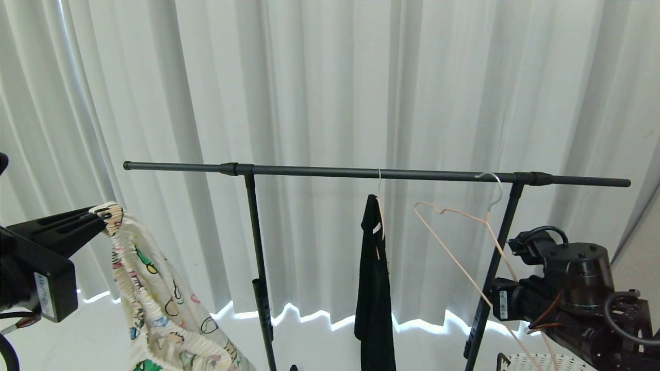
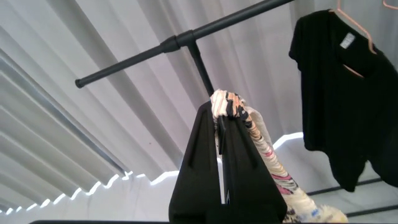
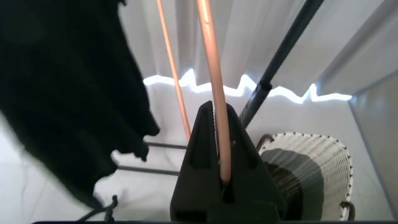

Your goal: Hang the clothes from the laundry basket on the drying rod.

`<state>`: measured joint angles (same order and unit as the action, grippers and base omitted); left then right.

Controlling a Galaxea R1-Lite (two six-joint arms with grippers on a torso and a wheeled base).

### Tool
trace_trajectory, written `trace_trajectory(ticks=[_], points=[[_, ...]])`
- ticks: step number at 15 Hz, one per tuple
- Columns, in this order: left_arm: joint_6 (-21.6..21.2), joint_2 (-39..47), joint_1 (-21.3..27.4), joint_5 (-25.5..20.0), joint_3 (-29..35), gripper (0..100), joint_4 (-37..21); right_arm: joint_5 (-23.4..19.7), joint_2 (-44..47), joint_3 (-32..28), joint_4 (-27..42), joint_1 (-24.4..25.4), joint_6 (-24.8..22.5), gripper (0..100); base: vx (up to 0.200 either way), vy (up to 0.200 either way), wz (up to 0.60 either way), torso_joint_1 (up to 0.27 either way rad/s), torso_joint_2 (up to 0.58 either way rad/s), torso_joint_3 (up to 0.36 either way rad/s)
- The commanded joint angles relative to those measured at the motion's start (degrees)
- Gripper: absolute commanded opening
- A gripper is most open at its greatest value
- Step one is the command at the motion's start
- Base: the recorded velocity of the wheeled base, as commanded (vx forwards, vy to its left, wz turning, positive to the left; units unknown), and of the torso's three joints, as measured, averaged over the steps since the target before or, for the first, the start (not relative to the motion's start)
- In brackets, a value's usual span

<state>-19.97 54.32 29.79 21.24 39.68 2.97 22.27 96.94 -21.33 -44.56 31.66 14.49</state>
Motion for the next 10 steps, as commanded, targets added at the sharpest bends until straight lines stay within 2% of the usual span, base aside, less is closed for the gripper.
trace_trajectory(ticks=[1, 5, 10], points=[[0.0, 0.0, 0.0, 0.0, 0.0, 0, 0.0, 0.1, -0.5, 0.1, -0.1, 0.9, 0.0, 0, -0.2, 0.0, 0.0, 0.002, 0.0, -0.002], [-0.1, 0.0, 0.0, -0.1, 0.0, 0, 0.0, 0.1, -0.9, 0.0, -0.2, 1.2, 0.0, 0, -0.2, 0.0, 0.0, 0.001, 0.0, 0.0], [-0.9, 0.0, 0.2, -0.1, -1.0, 0, 0.0, 0.1, -3.1, 0.0, -0.7, 6.0, -0.1, 0, 0.0, 0.0, 0.0, 0.0, 0.0, 0.0]])
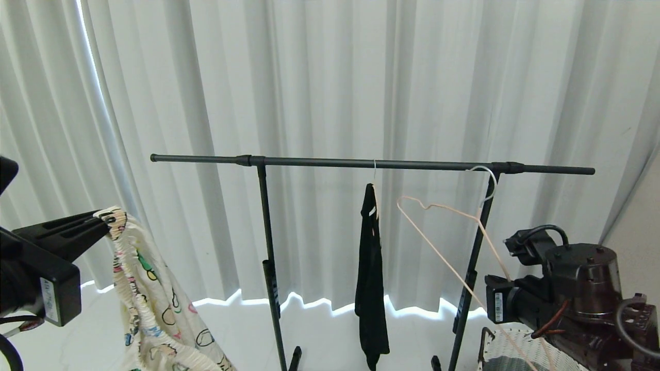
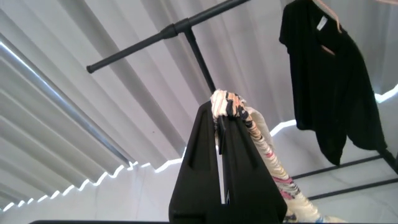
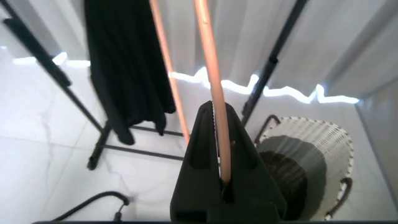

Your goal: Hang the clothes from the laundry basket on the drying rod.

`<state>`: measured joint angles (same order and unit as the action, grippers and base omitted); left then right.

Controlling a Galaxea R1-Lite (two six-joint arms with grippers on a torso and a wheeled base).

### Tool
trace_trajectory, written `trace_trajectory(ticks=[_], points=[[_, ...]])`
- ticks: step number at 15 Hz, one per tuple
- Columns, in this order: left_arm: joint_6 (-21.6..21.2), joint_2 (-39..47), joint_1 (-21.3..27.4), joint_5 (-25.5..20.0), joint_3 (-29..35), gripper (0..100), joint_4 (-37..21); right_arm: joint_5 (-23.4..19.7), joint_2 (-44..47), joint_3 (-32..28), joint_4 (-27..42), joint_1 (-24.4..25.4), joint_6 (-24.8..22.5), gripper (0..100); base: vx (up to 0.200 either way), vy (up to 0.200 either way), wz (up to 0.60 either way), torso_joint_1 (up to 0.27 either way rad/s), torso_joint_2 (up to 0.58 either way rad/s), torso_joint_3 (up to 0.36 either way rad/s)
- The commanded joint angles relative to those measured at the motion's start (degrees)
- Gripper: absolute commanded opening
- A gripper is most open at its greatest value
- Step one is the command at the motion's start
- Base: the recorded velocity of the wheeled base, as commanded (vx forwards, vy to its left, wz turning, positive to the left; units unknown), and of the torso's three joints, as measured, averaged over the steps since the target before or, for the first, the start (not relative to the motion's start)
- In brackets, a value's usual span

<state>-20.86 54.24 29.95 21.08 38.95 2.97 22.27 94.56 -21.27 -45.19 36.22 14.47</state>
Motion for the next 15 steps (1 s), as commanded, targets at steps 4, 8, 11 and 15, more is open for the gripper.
trace_trajectory(ticks=[4, 8, 11, 15], points=[[0.0, 0.3, 0.2, -0.1, -1.5, 0, 0.0, 0.0, -3.6, -0.1, -0.2, 10.4, -4.0, 0, 0.0, 0.0, 0.0, 0.0, 0.0, 0.0], [0.3, 0.5, -0.1, 0.0, -4.5, 0, 0.0, 0.2, -4.1, -0.2, -0.2, 19.3, -5.5, 0, 0.0, 0.0, 0.0, 0.0, 0.0, 0.0], [4.2, 2.4, -0.3, 0.1, -5.2, 0, 0.0, 0.8, -4.7, -0.3, -0.2, 28.5, -5.9, 0, 0.0, 0.0, 0.0, 0.0, 0.0, 0.0], [16.7, 7.3, -2.5, 3.5, -4.5, 0, 0.0, 0.8, -4.7, -0.5, -0.2, 37.1, -8.0, 0, 0.0, 0.0, 0.0, 0.0, 0.0, 0.0]])
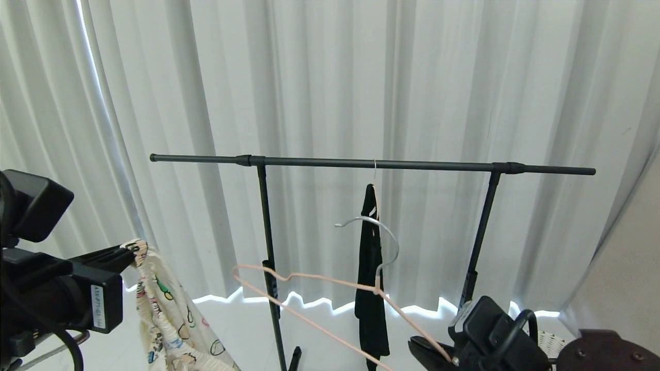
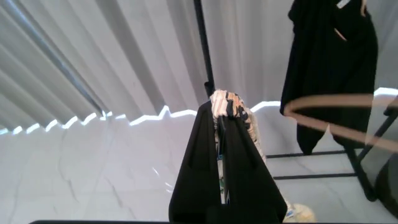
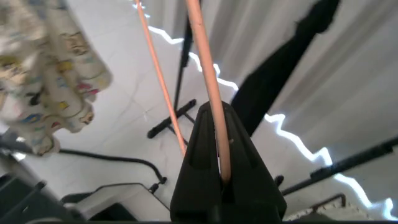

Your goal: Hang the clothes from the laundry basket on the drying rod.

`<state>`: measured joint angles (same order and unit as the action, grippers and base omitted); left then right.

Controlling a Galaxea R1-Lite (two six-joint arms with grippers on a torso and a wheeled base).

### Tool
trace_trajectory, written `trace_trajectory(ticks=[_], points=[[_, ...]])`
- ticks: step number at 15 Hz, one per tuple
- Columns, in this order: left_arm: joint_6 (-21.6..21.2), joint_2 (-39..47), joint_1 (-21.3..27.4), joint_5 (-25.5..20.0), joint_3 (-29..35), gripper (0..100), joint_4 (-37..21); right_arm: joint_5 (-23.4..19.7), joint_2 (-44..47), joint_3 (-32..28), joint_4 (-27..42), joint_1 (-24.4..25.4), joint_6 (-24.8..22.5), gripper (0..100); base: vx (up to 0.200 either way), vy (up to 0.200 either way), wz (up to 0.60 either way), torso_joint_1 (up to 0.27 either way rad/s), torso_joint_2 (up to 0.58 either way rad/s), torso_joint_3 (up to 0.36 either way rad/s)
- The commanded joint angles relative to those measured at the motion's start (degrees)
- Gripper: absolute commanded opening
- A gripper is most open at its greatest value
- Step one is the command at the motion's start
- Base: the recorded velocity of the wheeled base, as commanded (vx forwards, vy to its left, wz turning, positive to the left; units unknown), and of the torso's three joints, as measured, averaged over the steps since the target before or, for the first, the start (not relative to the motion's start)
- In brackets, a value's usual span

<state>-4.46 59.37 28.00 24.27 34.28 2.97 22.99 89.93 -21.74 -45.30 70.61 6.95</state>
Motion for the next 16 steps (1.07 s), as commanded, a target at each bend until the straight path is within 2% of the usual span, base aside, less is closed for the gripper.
trace_trajectory(ticks=[1, 2, 4, 9, 16], points=[[1.0, 2.2, -0.9, 0.3, 0.1, 0, 0.0, 0.0, -0.1, -0.1, -0.1, 4.3, -0.5, 0, 0.0, 0.0, 0.0, 0.0, 0.0, 0.0], [1.8, 2.5, -2.3, 0.3, -0.1, 0, -0.1, 0.0, 0.0, 0.0, -0.1, 6.9, -0.5, 0, 0.0, 0.0, 0.0, 0.0, 0.0, 0.0], [2.3, 3.7, -5.5, 0.4, -0.9, 0, -0.2, 0.0, 0.5, -0.1, -0.1, 8.5, -0.5, 0, 0.0, 0.0, 0.0, 0.0, 0.0, 0.0], [1.9, 3.7, -5.9, 0.8, -1.9, 0, -0.6, -0.1, 2.5, -3.3, 0.0, 8.6, -0.4, 0, 0.0, 0.0, 0.0, 0.0, 0.0, 0.0], [2.9, 3.2, -5.2, 0.6, -1.4, 0, -0.5, 0.0, 11.3, -11.1, -0.1, 6.6, 1.6, 0, 0.0, 0.0, 0.0, 0.0, 0.0, 0.0]])
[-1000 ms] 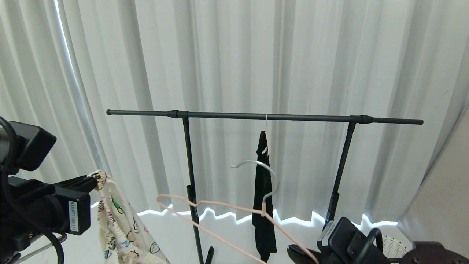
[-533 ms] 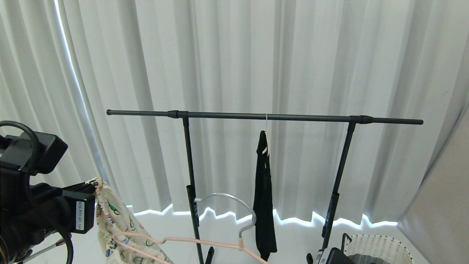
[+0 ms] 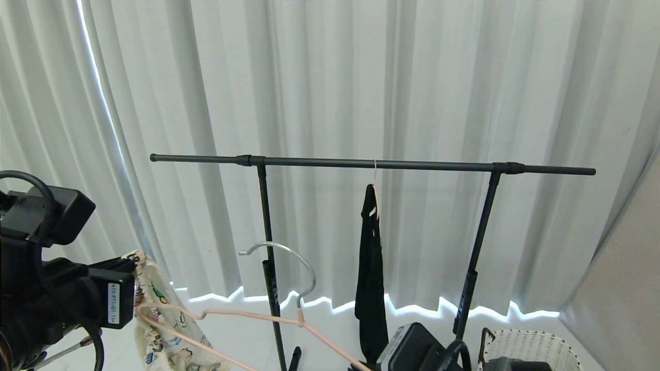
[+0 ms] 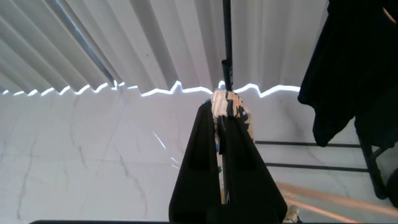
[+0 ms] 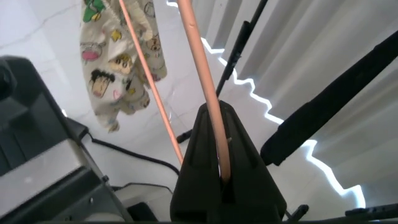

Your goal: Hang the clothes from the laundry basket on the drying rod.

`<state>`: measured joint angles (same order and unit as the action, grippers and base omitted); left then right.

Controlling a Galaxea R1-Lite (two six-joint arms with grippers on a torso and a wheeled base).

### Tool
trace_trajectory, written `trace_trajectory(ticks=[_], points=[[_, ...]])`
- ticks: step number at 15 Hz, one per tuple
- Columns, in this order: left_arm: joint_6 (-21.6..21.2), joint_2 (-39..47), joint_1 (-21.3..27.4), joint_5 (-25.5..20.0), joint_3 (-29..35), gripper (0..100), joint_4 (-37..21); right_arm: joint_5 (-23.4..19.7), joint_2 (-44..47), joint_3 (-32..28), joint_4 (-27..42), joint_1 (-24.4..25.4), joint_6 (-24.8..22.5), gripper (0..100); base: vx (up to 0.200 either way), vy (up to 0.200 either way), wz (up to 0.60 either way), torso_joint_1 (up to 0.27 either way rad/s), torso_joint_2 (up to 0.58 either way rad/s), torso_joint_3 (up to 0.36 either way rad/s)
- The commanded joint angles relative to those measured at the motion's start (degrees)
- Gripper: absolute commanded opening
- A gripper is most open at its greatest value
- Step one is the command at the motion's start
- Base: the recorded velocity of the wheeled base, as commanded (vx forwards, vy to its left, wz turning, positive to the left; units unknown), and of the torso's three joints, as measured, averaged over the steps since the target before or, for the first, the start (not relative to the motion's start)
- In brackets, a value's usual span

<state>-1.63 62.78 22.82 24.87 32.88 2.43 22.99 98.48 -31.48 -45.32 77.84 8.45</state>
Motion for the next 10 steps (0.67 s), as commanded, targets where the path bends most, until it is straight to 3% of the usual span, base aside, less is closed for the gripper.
trace_trajectory(ticks=[1, 5, 8, 10], points=[[0.1, -0.4, -0.1, 0.0, -0.1, 0, 0.0, 0.0, 3.6, -2.4, 0.0, -1.8, 0.1, 0, 0.0, 0.0, 0.0, 0.0, 0.0, 0.0], [0.3, -0.3, -0.1, 0.0, -0.1, 0, 0.0, 0.0, 3.7, -4.6, 0.0, -3.8, 0.2, 0, 0.0, 0.0, 0.0, 0.0, 0.0, 0.0], [4.6, 1.2, -0.3, 0.1, 2.4, 0, 0.0, 0.0, 4.0, -5.5, 0.0, -4.4, 0.4, 0, 0.0, 0.0, 0.0, 0.0, 0.0, 0.0], [5.1, 1.8, -1.6, 0.1, 3.2, 0, 0.0, 0.0, 4.0, -6.5, 0.0, -6.0, 0.5, 0, 0.0, 0.0, 0.0, 0.0, 0.0, 0.0]])
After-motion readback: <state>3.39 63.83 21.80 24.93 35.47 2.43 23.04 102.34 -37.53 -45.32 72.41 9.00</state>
